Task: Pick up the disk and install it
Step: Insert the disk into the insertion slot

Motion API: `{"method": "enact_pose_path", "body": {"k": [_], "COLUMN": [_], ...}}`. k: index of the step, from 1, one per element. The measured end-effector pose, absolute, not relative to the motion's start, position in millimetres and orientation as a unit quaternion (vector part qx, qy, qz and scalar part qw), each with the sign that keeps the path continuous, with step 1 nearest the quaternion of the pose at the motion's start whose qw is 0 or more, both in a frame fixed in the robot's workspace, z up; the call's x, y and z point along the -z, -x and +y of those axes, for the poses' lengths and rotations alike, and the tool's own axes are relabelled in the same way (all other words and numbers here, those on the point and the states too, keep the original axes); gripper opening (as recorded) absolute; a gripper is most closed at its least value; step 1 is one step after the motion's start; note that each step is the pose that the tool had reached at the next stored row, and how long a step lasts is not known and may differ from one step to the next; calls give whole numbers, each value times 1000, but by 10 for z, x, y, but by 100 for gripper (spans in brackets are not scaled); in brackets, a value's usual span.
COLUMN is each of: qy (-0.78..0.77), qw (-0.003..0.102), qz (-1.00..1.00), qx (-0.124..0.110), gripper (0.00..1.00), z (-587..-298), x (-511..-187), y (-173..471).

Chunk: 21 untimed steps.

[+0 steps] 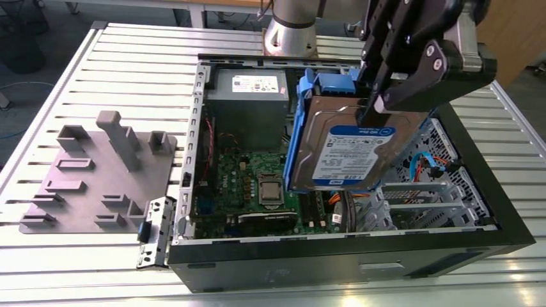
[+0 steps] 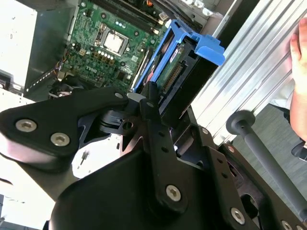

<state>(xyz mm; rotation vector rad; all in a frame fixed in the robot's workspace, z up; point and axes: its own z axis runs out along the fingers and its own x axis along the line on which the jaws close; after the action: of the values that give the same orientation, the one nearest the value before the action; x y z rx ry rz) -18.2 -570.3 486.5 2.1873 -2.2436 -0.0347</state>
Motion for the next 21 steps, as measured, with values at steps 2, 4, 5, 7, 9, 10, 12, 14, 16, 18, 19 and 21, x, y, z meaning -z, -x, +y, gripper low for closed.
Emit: {"method": "enact_pose_path", "body": {"k": [2,4,5,7,9,10,12,14,16,18,19,21], "qy": [-698,-698,-698,-698,-698,-698,-698,-698,-698,-698,-698,-698], "qw": [4,4,4,5,5,5,5,5,6,6,6,6], "qz": [-716,-716,-716,-716,-716,-716,-716,-716,-716,-716,-716,-716], "qx": [11,11,11,11,12,12,12,12,13,13,13,13], "gripper": [35,35,35,35,35,35,35,35,35,35,35,35], "z": [-5703,-5703,-5703,-5702,-5702,-5702,-5703,-5703,-5703,-5703,-5703,-5703], "x": [-4865,-4864,-4863,-4862,-4858,-4857,-4853,-4849,-4843,-4836,-4833,-4823], "y": [116,28,-17,-107,-197,-241,-336,-425,-516,-606,-652,-737]}}
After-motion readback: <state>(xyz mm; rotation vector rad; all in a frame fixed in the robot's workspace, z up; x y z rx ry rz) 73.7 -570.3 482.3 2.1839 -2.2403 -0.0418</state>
